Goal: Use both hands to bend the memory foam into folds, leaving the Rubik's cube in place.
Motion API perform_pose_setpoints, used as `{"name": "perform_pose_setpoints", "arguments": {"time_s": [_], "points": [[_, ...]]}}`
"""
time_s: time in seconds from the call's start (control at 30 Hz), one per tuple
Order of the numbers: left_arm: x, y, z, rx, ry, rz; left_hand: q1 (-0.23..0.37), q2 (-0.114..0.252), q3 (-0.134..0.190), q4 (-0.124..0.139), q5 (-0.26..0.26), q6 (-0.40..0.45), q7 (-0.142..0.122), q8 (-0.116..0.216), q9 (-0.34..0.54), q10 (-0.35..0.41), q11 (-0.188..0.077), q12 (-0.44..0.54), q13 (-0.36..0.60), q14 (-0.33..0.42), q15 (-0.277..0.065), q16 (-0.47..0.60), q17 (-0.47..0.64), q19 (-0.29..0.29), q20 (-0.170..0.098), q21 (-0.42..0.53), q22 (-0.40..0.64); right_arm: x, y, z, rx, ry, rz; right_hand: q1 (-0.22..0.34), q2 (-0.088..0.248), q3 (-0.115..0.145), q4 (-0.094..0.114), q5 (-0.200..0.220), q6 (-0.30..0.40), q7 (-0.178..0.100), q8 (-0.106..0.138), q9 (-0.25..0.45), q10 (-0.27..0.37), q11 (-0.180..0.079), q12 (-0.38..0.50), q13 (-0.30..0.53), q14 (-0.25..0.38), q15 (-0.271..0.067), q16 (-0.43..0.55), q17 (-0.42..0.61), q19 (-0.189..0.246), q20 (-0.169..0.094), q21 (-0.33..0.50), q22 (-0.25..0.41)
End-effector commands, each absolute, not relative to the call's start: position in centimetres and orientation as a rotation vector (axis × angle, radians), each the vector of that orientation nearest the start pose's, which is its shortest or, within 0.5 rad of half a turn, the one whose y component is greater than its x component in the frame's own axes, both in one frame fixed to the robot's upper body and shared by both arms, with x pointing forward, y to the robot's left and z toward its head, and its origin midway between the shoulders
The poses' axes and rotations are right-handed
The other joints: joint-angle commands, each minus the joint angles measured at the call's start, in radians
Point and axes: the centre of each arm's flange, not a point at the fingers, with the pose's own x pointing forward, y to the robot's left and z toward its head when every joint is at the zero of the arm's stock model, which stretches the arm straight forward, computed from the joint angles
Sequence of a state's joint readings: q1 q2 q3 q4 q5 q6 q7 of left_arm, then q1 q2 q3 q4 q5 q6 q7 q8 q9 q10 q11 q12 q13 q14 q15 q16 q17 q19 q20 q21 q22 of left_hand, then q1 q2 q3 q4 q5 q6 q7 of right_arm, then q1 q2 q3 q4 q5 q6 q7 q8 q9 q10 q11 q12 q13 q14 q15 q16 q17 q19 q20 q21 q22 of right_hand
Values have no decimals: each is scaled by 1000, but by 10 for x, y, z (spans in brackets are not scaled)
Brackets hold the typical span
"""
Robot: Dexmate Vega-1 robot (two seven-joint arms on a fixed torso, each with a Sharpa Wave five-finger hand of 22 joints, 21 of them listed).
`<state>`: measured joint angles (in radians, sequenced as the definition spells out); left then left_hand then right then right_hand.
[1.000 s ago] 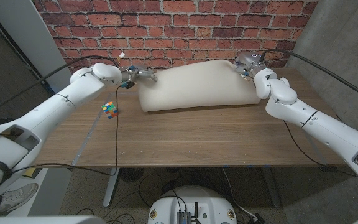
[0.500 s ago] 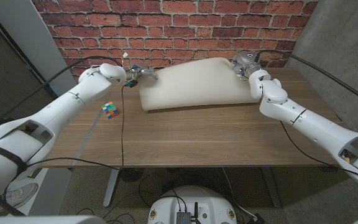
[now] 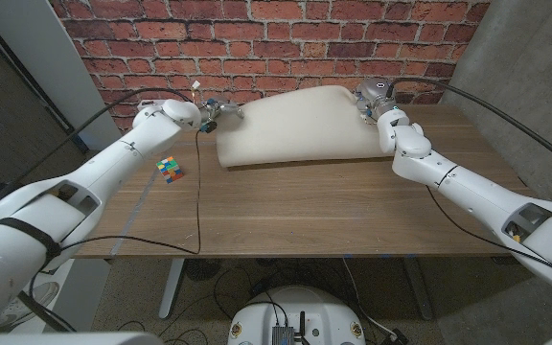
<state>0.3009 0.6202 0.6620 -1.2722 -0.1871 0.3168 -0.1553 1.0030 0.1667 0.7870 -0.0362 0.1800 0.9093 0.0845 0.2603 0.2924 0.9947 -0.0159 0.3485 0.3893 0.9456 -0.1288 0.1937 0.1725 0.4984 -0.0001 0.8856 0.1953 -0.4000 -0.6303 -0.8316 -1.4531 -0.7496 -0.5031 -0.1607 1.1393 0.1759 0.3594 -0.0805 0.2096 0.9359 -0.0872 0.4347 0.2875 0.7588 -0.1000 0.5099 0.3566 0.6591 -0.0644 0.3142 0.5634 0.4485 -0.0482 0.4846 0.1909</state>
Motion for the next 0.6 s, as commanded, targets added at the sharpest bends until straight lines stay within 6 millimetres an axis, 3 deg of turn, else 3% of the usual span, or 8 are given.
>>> {"name": "perform_pose_setpoints", "arguments": {"time_s": [0.03, 0.27, 0.47, 0.6], "points": [[704, 253, 147, 796, -346, -37, 4, 14, 1, -6, 2, 12, 1, -3, 2, 74, -62, 3, 0, 5, -22, 6, 3, 10, -5, 10, 1, 670, -227, 126, -1549, -614, -546, 6, 10, 3, 0, -1, -6, 3, -5, 1, -12, 1, -8, -3, 6, -156, -6, 0, 13, -26, 8, 0], [713, 239, 147, 850, -358, 8, 2, 12, 3, -9, 1, 14, 0, -6, 1, 72, -61, -3, -5, 9, -21, 5, 2, 9, -6, 15, 0, 671, -224, 125, -1546, -616, -544, 4, 9, 2, 0, -6, -47, -5, -30, -9, -68, -4, -43, -13, -8, -152, -12, 0, 17, -20, 15, 0], [722, 227, 144, 851, -361, 40, 2, 11, 4, -12, 1, 16, 1, -9, 1, 75, -60, -5, -9, 12, -20, 5, 1, 11, -8, 20, 0, 668, -225, 124, -1535, -615, -554, -5, 4, -2, 2, -13, -134, -28, -85, -28, -147, -8, -92, -27, -37, -146, -21, 1, 16, -12, 20, -2], [727, 223, 143, 838, -358, 55, 1, 11, 4, -14, 0, 18, 2, -10, 0, 77, -62, -7, -11, 14, -20, 6, 1, 13, -10, 23, -1, 665, -227, 124, -1516, -614, -560, -39, -7, -19, 17, -19, -234, -42, -145, -44, -214, -8, -136, -38, -74, -133, -33, -1, 12, 4, 23, -2]]}}
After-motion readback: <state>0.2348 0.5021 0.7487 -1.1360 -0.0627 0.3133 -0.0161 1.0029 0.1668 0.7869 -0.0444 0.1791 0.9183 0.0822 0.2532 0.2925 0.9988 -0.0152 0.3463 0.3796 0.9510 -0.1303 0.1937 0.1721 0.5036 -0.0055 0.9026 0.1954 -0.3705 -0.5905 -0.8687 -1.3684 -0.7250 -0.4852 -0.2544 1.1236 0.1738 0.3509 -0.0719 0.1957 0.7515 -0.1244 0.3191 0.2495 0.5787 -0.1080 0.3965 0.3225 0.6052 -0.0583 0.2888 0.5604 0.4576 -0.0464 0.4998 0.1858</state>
